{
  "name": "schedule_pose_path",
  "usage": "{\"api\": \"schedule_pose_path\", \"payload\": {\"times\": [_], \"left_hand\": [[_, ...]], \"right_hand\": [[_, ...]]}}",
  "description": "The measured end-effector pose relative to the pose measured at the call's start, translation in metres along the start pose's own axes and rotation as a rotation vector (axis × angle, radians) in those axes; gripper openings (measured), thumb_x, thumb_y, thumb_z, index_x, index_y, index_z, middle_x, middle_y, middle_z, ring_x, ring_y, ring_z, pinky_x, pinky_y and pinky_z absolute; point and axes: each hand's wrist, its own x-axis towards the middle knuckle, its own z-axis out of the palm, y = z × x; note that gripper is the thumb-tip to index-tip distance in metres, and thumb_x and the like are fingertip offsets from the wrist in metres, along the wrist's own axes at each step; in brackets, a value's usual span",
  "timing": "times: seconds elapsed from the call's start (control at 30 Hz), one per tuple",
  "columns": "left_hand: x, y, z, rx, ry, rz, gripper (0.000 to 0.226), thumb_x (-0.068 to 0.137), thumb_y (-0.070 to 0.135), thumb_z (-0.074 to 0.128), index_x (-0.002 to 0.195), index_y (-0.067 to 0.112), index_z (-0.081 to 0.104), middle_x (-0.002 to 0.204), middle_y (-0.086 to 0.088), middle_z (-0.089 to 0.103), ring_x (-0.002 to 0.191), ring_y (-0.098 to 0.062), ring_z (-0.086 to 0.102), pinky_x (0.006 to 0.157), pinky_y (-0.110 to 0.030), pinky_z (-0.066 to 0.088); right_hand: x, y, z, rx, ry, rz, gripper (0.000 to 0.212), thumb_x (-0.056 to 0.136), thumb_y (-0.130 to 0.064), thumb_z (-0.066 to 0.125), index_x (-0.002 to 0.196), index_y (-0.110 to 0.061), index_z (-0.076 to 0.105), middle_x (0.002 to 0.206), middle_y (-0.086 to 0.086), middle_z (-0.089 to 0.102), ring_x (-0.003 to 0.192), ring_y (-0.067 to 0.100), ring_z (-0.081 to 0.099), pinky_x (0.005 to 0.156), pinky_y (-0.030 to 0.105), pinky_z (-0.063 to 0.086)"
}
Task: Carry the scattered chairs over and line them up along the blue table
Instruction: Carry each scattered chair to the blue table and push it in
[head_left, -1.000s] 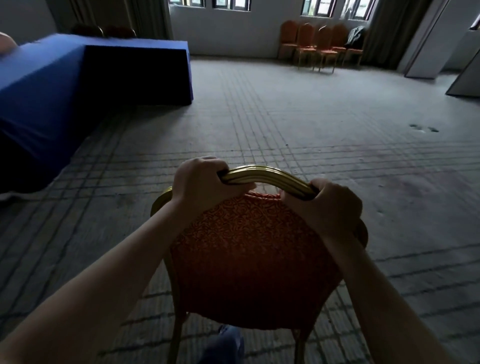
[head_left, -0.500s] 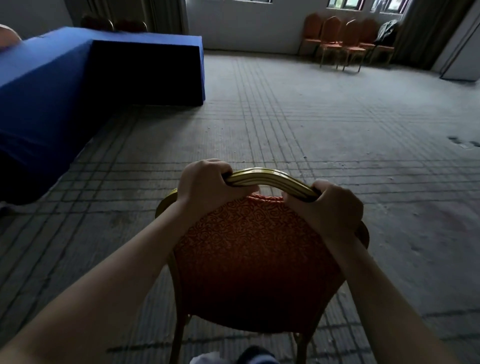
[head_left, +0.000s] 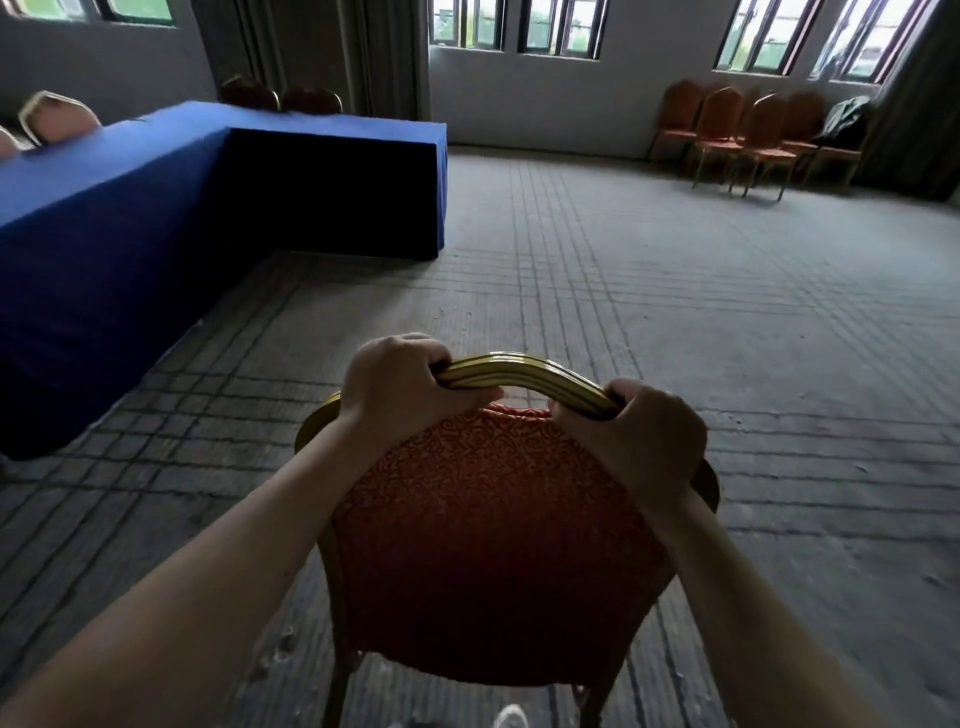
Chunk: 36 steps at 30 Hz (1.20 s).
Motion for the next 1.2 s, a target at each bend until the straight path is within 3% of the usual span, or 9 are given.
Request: {"api": "schedule_pose_path", "payload": {"times": [0.17, 0.33, 0.53, 0.87, 1.03, 1.2], "left_hand": [[0.079, -0.014, 0.044, 0.006, 0.045, -0.052, 0.066, 0.059, 0.088, 0.051, 0.061, 0.023, 0.066, 0.062, 0.011, 0.059, 0.058, -0.007, 0.055, 0.055, -0.026, 0.042], [0.160, -0.033, 0.095, 0.001, 0.069, -0.103, 0.058, 0.059, 0.082, 0.060, 0.059, 0.024, 0.063, 0.060, 0.013, 0.056, 0.059, -0.006, 0.053, 0.056, -0.025, 0.038], [0.270, -0.065, 0.171, -0.016, 0.056, -0.099, 0.052, 0.060, 0.075, 0.069, 0.060, 0.024, 0.066, 0.059, 0.013, 0.056, 0.059, -0.006, 0.054, 0.055, -0.025, 0.037], [0.495, -0.121, 0.275, -0.027, -0.023, -0.068, 0.068, 0.056, 0.090, 0.050, 0.060, 0.023, 0.063, 0.062, 0.011, 0.056, 0.061, -0.008, 0.054, 0.058, -0.028, 0.041], [0.597, -0.146, 0.339, -0.058, -0.002, -0.032, 0.065, 0.058, 0.087, 0.054, 0.061, 0.023, 0.064, 0.062, 0.011, 0.057, 0.058, -0.008, 0.054, 0.056, -0.029, 0.042], [0.698, -0.178, 0.409, -0.067, 0.090, -0.086, 0.060, 0.059, 0.082, 0.061, 0.056, 0.023, 0.056, 0.057, 0.014, 0.051, 0.057, -0.006, 0.051, 0.052, -0.022, 0.036]], "right_hand": [[0.100, 0.015, 0.039, 0.031, -0.006, -0.087, 0.056, 0.062, -0.077, 0.065, 0.058, -0.021, 0.059, 0.048, -0.011, 0.049, 0.046, 0.009, 0.047, 0.046, 0.014, 0.022], [0.199, 0.034, 0.092, 0.048, -0.049, -0.127, 0.061, 0.059, -0.083, 0.058, 0.063, -0.022, 0.064, 0.052, -0.011, 0.056, 0.052, 0.010, 0.055, 0.050, 0.021, 0.036], [0.313, 0.055, 0.167, 0.038, -0.068, -0.125, 0.062, 0.060, -0.084, 0.056, 0.062, -0.023, 0.062, 0.051, -0.011, 0.055, 0.052, 0.010, 0.055, 0.051, 0.022, 0.036], [0.529, 0.077, 0.274, 0.028, -0.011, -0.110, 0.062, 0.061, -0.084, 0.060, 0.057, -0.022, 0.060, 0.046, -0.012, 0.051, 0.045, 0.008, 0.049, 0.047, 0.014, 0.029], [0.634, 0.096, 0.334, 0.071, 0.037, -0.134, 0.063, 0.063, -0.084, 0.057, 0.054, -0.022, 0.058, 0.043, -0.012, 0.048, 0.040, 0.005, 0.045, 0.043, 0.012, 0.022], [0.765, 0.114, 0.406, 0.043, 0.048, -0.212, 0.069, 0.058, -0.090, 0.048, 0.056, -0.022, 0.058, 0.046, -0.011, 0.050, 0.044, 0.009, 0.050, 0.046, 0.016, 0.028]]}}
